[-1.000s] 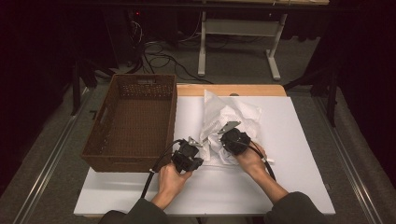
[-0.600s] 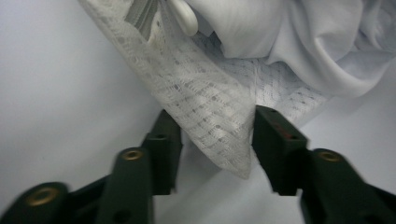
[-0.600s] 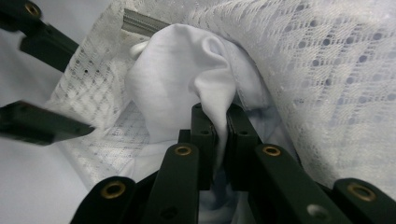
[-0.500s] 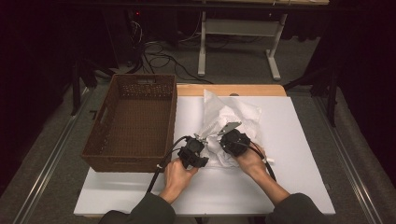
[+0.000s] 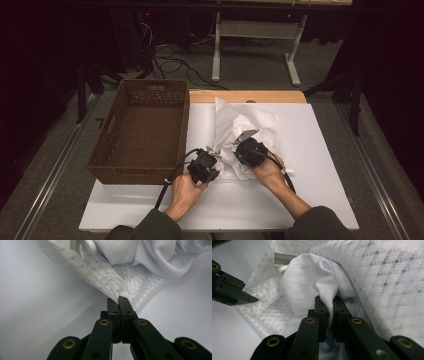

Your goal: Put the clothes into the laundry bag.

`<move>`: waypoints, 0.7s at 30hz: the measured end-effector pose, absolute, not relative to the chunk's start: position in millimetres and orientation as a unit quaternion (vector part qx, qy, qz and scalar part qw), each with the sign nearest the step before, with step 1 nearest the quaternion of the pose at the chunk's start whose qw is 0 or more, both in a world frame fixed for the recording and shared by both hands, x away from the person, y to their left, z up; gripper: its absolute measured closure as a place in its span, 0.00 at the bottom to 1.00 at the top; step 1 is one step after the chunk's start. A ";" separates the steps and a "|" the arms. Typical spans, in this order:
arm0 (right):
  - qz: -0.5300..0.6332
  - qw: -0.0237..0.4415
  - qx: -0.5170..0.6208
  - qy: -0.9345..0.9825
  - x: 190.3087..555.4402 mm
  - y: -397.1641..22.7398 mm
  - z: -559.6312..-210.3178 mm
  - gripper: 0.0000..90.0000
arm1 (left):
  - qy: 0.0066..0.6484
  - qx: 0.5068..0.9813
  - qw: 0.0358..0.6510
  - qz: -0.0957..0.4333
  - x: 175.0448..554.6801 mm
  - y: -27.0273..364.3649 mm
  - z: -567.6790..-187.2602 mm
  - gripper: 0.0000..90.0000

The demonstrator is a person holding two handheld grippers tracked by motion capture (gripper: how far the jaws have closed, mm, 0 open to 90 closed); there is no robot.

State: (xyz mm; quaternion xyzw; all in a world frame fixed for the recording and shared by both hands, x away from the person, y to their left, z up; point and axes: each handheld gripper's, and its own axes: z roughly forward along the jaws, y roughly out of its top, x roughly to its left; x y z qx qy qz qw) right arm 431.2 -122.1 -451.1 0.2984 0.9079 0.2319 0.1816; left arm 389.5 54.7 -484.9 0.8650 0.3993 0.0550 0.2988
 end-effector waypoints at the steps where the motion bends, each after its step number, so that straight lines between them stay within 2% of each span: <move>1: 0.230 0.183 0.298 0.908 432.4 -122.7 -451.2 0.95 | 0.398 0.865 0.300 0.054 389.1 55.7 -484.0 0.99; 6: 0.216 0.210 0.300 0.905 439.0 -124.1 -453.6 0.92 | 0.403 0.858 0.316 0.046 385.1 61.7 -481.7 0.99; 16: 0.199 0.218 0.345 0.891 469.4 -127.7 -460.3 0.91 | 0.401 0.856 0.323 0.040 382.8 64.1 -479.6 1.00; 21: 0.223 0.199 0.324 0.898 454.2 -126.7 -452.0 0.72 | 0.400 0.855 0.328 0.039 383.6 66.3 -479.1 0.99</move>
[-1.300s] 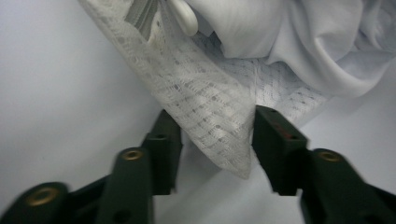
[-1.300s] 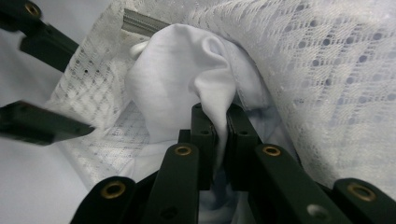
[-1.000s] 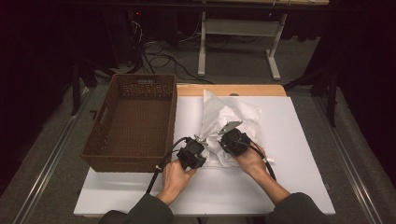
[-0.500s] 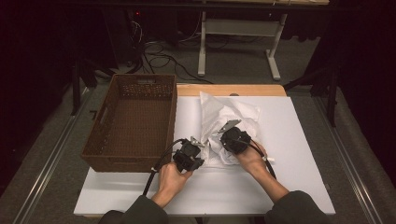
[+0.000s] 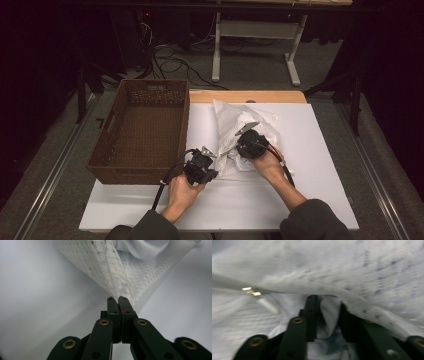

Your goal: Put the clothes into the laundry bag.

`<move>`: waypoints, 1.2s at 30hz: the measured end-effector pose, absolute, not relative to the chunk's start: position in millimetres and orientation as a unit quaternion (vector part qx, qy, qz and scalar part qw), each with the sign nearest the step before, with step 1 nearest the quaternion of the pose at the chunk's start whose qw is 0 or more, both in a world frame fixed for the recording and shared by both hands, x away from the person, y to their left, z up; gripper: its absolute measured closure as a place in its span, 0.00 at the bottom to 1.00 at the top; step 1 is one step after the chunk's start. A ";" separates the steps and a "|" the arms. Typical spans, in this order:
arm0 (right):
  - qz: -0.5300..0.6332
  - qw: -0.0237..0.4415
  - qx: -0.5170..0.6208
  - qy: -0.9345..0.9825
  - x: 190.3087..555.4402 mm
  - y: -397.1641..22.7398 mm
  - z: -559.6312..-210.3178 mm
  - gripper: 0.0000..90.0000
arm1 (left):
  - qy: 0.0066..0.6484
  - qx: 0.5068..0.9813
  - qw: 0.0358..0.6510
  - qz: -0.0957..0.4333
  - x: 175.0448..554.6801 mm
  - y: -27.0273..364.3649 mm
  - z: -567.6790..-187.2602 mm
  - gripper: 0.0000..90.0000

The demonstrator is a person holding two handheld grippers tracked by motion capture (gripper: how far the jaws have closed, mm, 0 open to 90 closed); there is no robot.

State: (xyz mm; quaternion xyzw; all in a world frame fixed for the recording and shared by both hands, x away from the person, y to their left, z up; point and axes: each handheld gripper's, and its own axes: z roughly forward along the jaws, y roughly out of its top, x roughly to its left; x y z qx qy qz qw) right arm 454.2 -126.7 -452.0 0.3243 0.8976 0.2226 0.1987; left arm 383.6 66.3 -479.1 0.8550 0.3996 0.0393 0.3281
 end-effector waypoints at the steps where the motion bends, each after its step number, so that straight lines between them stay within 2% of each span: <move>1: 0.233 0.195 0.317 0.898 445.9 -126.6 -447.8 0.69 | 0.401 0.855 0.328 0.041 383.6 66.5 -479.3 0.98; 7: 0.223 0.196 0.259 0.919 417.0 -124.3 -443.9 0.64 | 0.402 0.854 0.327 0.041 383.9 66.8 -479.4 0.98; 8: 0.221 0.193 0.262 0.919 416.9 -123.5 -445.6 0.65 | 0.398 0.856 0.327 0.040 383.4 66.8 -478.7 0.98; 13: 0.201 0.187 0.270 0.923 433.9 -112.6 -458.6 0.91 | 0.396 0.857 0.326 0.041 379.5 66.9 -475.8 0.99; 17: 0.196 0.196 0.272 0.921 448.2 -101.3 -457.8 0.98 | 0.396 0.859 0.322 0.044 377.5 70.8 -472.5 0.99; 23: 0.186 0.215 0.292 0.913 467.9 -89.9 -460.3 0.95 | 0.396 0.861 0.314 0.055 376.4 76.0 -471.8 0.99; 26: 0.184 0.210 0.279 0.919 459.6 -88.6 -459.2 0.83 | 0.396 0.862 0.312 0.054 376.5 75.8 -474.6 0.98; 28: 0.197 0.208 0.267 0.920 449.4 -90.6 -455.8 0.79 | 0.399 0.859 0.316 0.055 376.6 74.7 -475.3 0.97; 31: 0.217 0.203 0.256 0.920 430.8 -98.3 -445.4 0.74 | 0.401 0.858 0.316 0.054 378.4 75.0 -476.2 0.86; 33: 0.237 0.203 0.246 0.918 417.9 -106.2 -436.6 0.72 | 0.411 0.852 0.320 0.056 379.7 74.7 -478.3 0.70; 36: 0.244 0.202 0.237 0.919 405.5 -113.1 -432.1 0.68 | 0.417 0.850 0.317 0.053 381.7 73.1 -483.1 0.58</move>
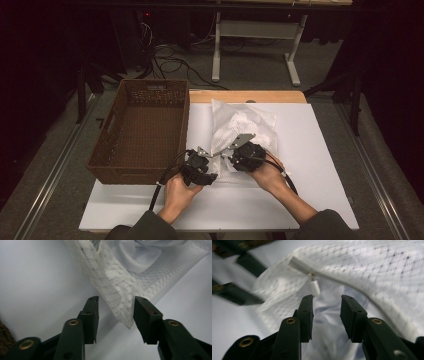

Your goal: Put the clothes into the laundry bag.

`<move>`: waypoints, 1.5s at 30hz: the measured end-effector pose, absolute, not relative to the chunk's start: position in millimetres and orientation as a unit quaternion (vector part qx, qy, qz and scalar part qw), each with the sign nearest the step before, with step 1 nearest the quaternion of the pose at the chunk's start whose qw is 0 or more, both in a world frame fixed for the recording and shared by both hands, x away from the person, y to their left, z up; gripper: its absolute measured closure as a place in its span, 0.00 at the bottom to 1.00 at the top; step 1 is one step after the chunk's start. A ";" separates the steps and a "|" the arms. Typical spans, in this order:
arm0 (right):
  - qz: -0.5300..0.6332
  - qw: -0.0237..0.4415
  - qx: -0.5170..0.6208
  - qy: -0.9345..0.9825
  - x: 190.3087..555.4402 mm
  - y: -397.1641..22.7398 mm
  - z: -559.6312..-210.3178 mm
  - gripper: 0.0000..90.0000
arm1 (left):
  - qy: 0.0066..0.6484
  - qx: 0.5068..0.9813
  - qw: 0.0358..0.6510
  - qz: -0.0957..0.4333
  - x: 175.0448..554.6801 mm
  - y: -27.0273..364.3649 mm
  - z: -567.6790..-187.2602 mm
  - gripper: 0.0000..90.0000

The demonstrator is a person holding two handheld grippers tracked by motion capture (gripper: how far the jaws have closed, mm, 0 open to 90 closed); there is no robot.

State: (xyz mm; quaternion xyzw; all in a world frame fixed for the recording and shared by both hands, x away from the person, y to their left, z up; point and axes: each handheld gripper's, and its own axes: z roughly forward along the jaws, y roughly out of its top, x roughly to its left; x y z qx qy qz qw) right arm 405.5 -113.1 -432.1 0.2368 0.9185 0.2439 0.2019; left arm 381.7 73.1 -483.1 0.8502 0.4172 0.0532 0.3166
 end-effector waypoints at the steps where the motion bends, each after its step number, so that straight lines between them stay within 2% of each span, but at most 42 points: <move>1: 0.238 0.197 0.237 0.921 402.0 -114.6 -432.4 0.67 | 0.417 0.852 0.313 0.055 381.8 71.1 -484.5 0.55; 4: 0.216 0.197 0.237 0.927 399.9 -117.9 -442.6 0.63 | 0.413 0.855 0.308 0.061 382.8 66.8 -487.7 0.56; 7: 0.202 0.187 0.247 0.929 410.0 -118.4 -455.8 0.62 | 0.400 0.859 0.311 0.068 381.1 64.9 -486.9 0.75; 9: 0.198 0.180 0.253 0.930 418.3 -114.5 -463.5 0.72 | 0.391 0.863 0.313 0.071 378.7 65.1 -483.6 0.89; 11: 0.199 0.181 0.249 0.931 422.5 -106.5 -466.7 0.83 | 0.388 0.862 0.319 0.067 377.1 66.3 -480.5 0.96; 13: 0.197 0.183 0.246 0.931 425.6 -98.1 -465.1 0.91 | 0.389 0.862 0.319 0.065 376.6 66.8 -478.7 0.98; 15: 0.195 0.186 0.249 0.930 430.0 -91.4 -461.2 0.95 | 0.385 0.864 0.317 0.064 376.3 66.4 -478.0 0.98; 21: 0.189 0.208 0.275 0.919 455.2 -87.8 -471.5 0.96 | 0.384 0.867 0.310 0.066 373.3 65.8 -476.6 0.99; 23: 0.197 0.199 0.279 0.919 457.4 -87.8 -472.7 0.94 | 0.386 0.866 0.310 0.065 375.2 67.7 -478.0 0.99; 28: 0.214 0.181 0.263 0.923 439.7 -95.3 -459.7 0.74 | 0.391 0.864 0.311 0.067 376.6 67.9 -480.2 0.98; 34: 0.224 0.175 0.240 0.928 410.5 -112.2 -449.4 0.59 | 0.394 0.860 0.319 0.061 375.7 67.1 -480.0 0.98; 36: 0.213 0.170 0.239 0.932 410.2 -111.6 -454.5 0.56 | 0.390 0.861 0.320 0.061 375.5 68.5 -477.8 0.98; 39: 0.195 0.174 0.244 0.934 419.3 -104.2 -469.7 0.56 | 0.394 0.858 0.325 0.061 374.3 68.3 -476.7 0.98; 40: 0.189 0.172 0.247 0.935 422.5 -102.2 -472.8 0.60 | 0.393 0.858 0.325 0.060 374.3 68.5 -476.4 0.98; 43: 0.169 0.187 0.237 0.938 432.9 -95.7 -478.4 0.84 | 0.391 0.859 0.325 0.056 375.0 69.6 -476.2 0.98; 45: 0.172 0.187 0.245 0.936 438.2 -94.7 -476.2 0.92 | 0.392 0.858 0.327 0.053 374.8 69.7 -475.6 0.98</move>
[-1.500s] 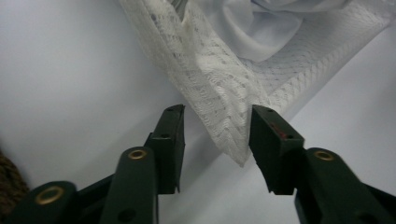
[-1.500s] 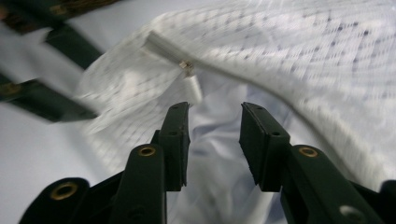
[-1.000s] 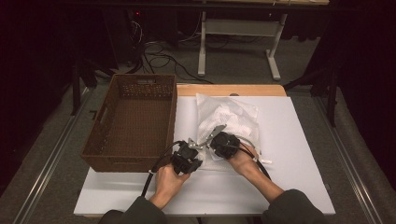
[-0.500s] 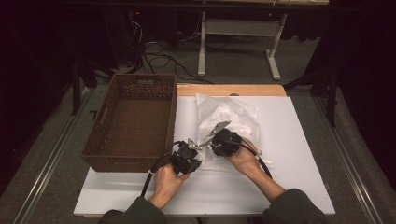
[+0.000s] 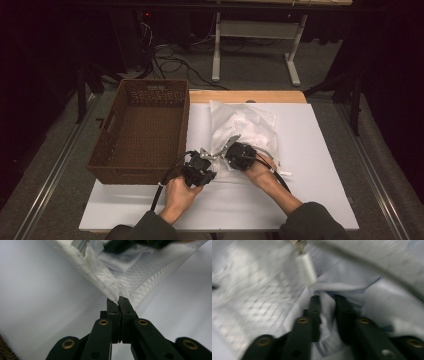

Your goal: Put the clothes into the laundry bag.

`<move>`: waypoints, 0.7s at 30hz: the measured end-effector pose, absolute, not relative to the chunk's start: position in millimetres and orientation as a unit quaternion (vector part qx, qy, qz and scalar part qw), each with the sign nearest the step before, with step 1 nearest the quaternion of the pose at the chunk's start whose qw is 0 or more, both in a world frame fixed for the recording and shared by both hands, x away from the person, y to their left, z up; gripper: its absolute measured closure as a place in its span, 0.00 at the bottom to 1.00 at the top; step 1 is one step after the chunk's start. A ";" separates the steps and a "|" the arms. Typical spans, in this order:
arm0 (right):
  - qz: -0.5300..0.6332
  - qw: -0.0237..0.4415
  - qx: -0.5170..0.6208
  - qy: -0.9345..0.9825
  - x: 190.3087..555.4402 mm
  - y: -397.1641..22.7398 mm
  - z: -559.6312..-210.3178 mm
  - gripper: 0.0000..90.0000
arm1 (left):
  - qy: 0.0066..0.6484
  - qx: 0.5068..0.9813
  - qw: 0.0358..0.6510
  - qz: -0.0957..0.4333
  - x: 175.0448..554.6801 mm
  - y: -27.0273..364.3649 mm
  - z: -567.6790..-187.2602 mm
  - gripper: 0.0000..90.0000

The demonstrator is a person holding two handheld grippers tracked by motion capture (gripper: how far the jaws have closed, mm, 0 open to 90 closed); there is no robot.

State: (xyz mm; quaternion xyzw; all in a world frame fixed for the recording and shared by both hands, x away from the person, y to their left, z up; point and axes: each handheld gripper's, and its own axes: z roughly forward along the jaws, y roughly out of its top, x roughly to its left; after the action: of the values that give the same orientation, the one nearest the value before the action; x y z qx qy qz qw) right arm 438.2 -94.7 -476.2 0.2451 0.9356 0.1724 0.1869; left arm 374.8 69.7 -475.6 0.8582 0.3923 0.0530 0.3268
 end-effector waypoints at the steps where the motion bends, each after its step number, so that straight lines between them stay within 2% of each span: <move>1: 0.175 0.189 0.253 0.932 440.9 -94.5 -474.1 0.94 | 0.390 0.859 0.326 0.052 374.1 69.9 -474.4 0.98; 6: 0.182 0.229 0.290 0.911 459.5 -96.4 -470.0 0.96 | 0.381 0.863 0.326 0.065 368.7 68.2 -468.2 0.99; 8: 0.179 0.222 0.303 0.909 465.3 -96.8 -475.1 0.93 | 0.383 0.863 0.323 0.069 368.7 68.1 -469.5 0.99; 11: 0.188 0.200 0.282 0.919 458.7 -95.3 -476.1 0.76 | 0.382 0.867 0.315 0.063 371.9 69.2 -473.7 0.98; 15: 0.205 0.194 0.267 0.921 433.6 -101.3 -466.0 0.67 | 0.386 0.864 0.315 0.066 372.1 67.8 -476.5 0.95; 17: 0.214 0.193 0.257 0.922 420.5 -109.9 -459.3 0.65 | 0.389 0.862 0.318 0.066 372.4 67.5 -477.2 0.88; 21: 0.214 0.187 0.254 0.925 408.5 -120.9 -455.6 0.62 | 0.399 0.858 0.319 0.054 375.4 65.7 -482.0 0.66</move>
State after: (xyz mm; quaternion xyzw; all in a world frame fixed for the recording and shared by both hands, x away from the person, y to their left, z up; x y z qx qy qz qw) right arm 408.5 -120.9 -455.6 0.2536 0.9246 0.2136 0.1874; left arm 375.4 65.7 -482.0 0.8576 0.3993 0.0543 0.3195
